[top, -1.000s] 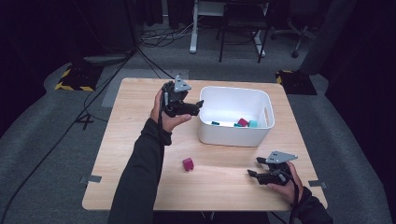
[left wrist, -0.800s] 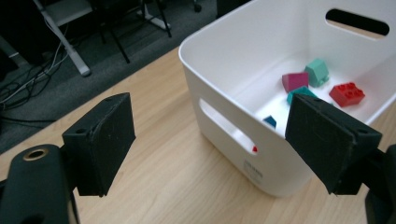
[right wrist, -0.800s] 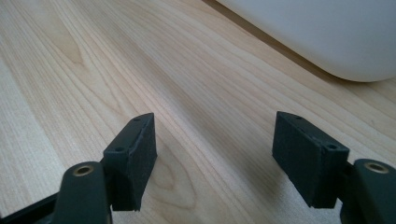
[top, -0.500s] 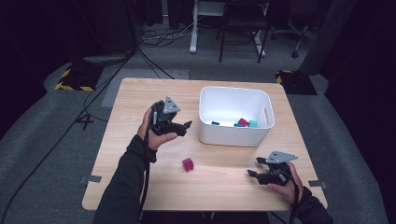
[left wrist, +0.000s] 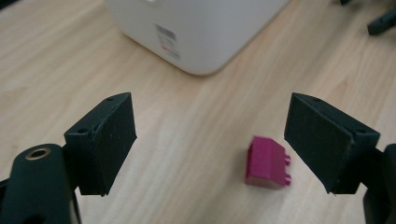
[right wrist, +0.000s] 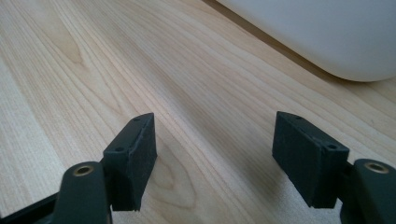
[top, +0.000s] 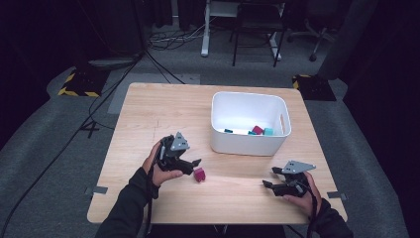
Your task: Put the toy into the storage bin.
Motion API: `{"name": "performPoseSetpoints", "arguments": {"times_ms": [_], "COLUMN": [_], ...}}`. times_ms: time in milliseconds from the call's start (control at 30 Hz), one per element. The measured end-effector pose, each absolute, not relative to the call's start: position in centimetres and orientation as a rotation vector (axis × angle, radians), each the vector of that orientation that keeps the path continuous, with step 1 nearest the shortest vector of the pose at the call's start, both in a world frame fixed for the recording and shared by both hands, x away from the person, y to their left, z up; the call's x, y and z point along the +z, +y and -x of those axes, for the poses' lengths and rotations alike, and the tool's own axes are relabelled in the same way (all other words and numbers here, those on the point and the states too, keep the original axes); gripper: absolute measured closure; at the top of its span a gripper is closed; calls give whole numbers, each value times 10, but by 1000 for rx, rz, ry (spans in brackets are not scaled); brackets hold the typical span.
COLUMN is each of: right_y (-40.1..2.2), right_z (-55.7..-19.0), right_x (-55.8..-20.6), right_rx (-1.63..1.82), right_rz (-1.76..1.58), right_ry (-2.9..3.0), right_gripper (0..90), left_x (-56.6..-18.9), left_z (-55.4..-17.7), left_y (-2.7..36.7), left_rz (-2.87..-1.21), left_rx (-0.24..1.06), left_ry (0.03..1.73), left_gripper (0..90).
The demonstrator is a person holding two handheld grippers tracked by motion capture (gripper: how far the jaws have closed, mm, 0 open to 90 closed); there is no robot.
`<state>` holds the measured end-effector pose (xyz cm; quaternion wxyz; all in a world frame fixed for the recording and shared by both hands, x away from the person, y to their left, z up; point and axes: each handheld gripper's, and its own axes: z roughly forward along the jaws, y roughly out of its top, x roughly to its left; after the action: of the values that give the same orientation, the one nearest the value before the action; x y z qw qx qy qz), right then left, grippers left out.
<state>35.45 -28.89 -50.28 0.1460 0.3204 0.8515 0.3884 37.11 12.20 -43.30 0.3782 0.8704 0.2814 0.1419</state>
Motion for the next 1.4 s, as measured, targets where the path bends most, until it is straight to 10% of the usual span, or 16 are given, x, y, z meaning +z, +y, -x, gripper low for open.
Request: {"name": "performPoseSetpoints", "arguments": {"times_ms": [933, 1400], "right_y": [-289, -289], "right_z": [-355, -355], "right_x": [-503, -503], "right_rx": [1116, 1117], "right_rz": [-914, -915], "right_ry": [2452, 2452], "right_gripper": [309, 308], "left_x": [-492, -497], "left_z": [-351, -351], "left_y": [95, 98], "left_rz": [-2336, -2293], "left_rx": [215, 259], "left_ry": [657, 688], "left_gripper": [255, 563]}}
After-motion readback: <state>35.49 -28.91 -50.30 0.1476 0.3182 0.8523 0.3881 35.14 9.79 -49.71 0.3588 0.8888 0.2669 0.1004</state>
